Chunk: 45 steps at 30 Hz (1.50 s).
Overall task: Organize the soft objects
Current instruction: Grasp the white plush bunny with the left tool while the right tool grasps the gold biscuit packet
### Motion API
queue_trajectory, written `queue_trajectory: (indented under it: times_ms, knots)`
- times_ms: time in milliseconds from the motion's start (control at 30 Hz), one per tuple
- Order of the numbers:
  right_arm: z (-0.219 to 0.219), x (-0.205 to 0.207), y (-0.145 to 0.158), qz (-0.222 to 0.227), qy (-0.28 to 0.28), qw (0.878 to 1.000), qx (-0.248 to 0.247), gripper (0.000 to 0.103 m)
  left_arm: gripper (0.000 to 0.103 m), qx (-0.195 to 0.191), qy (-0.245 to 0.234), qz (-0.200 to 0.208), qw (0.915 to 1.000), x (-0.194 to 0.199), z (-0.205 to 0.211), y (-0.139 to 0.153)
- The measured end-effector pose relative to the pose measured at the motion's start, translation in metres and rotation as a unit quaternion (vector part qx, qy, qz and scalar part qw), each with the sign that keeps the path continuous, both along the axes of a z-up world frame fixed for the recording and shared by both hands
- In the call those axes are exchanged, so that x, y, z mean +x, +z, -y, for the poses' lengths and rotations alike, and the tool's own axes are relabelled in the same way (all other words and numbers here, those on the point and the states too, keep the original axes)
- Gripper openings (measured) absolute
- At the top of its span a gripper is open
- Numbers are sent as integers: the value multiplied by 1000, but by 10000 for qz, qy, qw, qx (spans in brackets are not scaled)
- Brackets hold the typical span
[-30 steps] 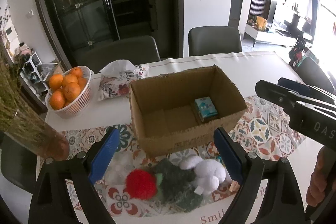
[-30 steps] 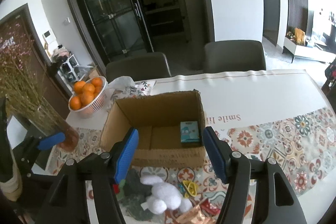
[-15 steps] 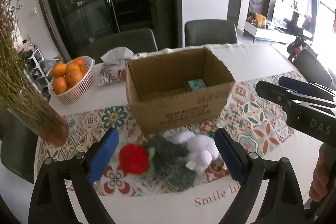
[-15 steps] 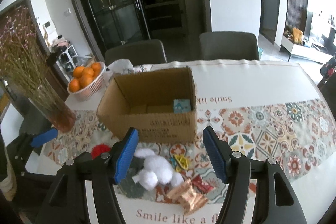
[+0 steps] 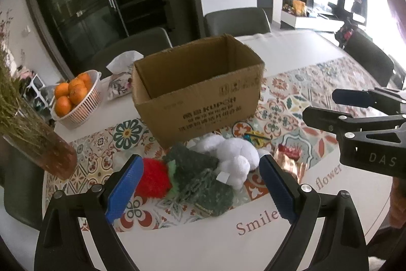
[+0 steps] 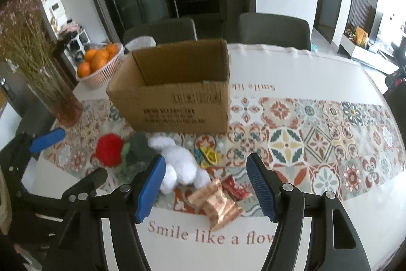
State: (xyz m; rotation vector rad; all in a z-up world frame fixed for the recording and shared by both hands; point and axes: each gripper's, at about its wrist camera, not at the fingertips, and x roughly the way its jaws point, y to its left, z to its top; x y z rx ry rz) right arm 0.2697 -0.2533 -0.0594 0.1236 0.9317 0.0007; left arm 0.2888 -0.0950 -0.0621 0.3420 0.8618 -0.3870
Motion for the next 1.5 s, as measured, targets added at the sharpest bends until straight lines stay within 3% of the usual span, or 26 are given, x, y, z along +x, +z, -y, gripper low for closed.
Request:
queue_trajectory:
  times_ms: [633, 900, 1133, 1500]
  knots:
    - [1, 10, -83, -1334, 152, 9904, -328, 68, 90, 413, -774, -888, 9922, 17, 19, -83]
    - [1, 22, -116, -1949, 612, 9789, -105, 68, 88, 595, -966, -1085, 9876, 29, 33, -100]
    - [3, 29, -137, -2082, 1059, 9722, 133, 67, 82, 587, -1017, -1316, 9843, 41, 45, -113]
    - [1, 39, -160, -2149, 1268, 9682, 200, 67, 76, 623, -1082, -1553, 9799, 54, 56, -133]
